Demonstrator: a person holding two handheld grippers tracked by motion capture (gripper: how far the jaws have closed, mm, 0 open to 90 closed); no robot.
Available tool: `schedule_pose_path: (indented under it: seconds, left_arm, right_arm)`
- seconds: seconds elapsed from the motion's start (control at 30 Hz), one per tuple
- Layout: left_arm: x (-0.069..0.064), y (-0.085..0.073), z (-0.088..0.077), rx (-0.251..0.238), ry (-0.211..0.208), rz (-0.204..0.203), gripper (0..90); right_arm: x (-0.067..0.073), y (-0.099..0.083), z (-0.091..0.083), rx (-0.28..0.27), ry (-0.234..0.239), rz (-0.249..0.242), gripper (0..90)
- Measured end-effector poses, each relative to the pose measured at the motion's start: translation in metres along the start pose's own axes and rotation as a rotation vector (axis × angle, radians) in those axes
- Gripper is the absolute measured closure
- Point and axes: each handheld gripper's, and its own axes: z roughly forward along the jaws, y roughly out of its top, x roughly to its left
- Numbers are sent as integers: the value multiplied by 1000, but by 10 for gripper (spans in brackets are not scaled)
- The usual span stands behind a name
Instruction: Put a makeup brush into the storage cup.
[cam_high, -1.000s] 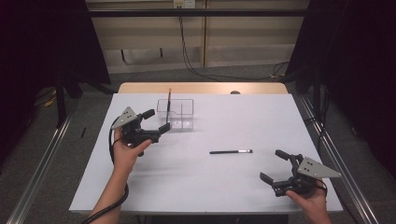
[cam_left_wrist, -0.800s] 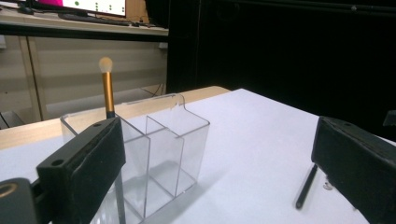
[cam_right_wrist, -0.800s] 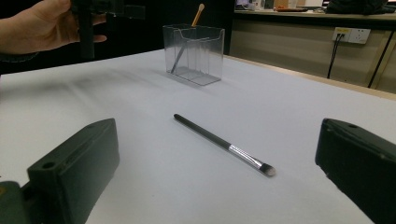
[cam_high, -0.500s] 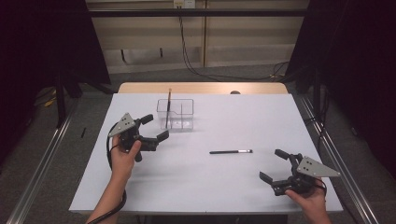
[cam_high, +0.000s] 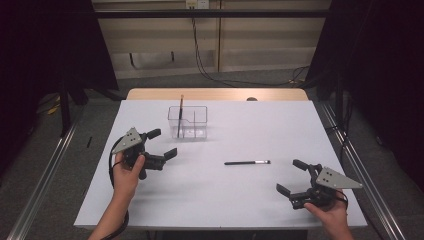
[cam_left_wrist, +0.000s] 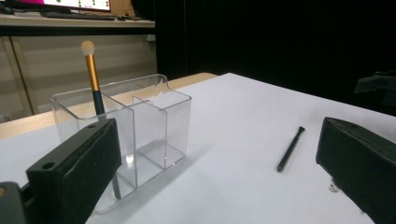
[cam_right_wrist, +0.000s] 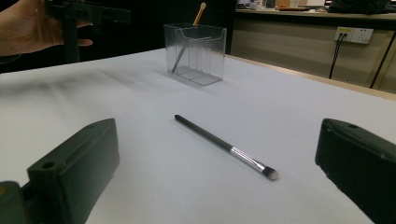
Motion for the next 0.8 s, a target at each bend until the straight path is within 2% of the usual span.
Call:
schedule_pose_path:
  seconds: [0.1, 0.3, 0.37, 0.57, 0.8]
  left_arm:
    - [-2, -1, -3, 4, -7, -12, 1]
    - [-4, -4, -9, 21, -20, 0, 0]
    - [-5, -4, -10, 10, -24, -14, 0]
    - [-10, -3, -15, 11, -35, 13, 0]
    - [-10, -6, -22, 20, -41, 10, 0]
  right_arm:
    - [0, -1, 0, 1, 1, 2, 0]
    - [0, 0, 0, -3, -2, 2, 0]
    - [0, 0, -1, -3, -2, 2, 0]
    - [0, 0, 0, -1, 0, 1, 0]
    - [0, -1, -3, -2, -3, -2, 0]
